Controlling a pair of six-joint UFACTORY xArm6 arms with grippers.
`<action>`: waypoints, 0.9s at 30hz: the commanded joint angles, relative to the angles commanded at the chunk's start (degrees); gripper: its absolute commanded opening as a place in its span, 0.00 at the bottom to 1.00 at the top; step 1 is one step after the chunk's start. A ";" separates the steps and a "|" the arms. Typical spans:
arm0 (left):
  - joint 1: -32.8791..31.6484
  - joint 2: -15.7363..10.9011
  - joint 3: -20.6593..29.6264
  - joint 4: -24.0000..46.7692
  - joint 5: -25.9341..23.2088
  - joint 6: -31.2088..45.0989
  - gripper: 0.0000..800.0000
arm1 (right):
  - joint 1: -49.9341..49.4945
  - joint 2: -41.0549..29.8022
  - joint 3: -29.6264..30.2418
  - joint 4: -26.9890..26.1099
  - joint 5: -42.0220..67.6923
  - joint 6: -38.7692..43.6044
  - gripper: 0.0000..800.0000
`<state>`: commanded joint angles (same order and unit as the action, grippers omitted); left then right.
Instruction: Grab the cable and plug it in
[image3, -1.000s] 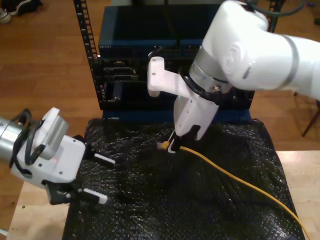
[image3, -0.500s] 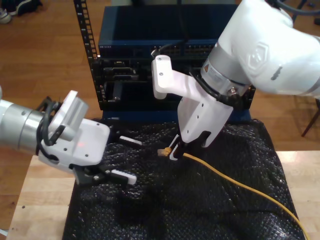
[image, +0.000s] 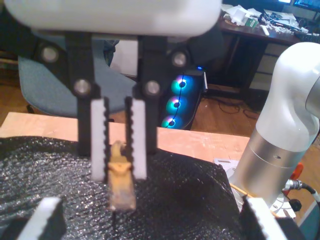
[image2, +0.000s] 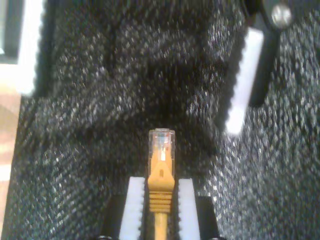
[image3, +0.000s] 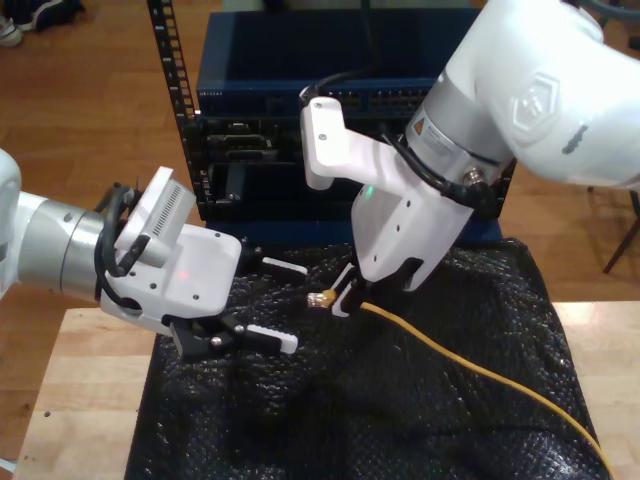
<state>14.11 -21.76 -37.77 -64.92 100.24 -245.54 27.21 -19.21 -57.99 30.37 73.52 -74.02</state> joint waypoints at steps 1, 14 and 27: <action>0.00 0.00 0.09 -0.09 0.00 0.00 1.00 | 0.00 0.00 0.00 0.18 0.09 -0.09 0.01; -0.26 0.09 0.26 -0.44 0.00 0.18 0.86 | -0.09 0.00 -0.26 0.35 0.09 -0.09 0.01; -0.18 0.00 0.26 -0.53 -0.18 0.88 0.70 | -0.26 0.00 -0.35 0.18 -0.09 0.00 0.01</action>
<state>13.93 -21.76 -37.51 -65.45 100.07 -244.66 26.95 -19.21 -58.34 30.55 73.43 -74.02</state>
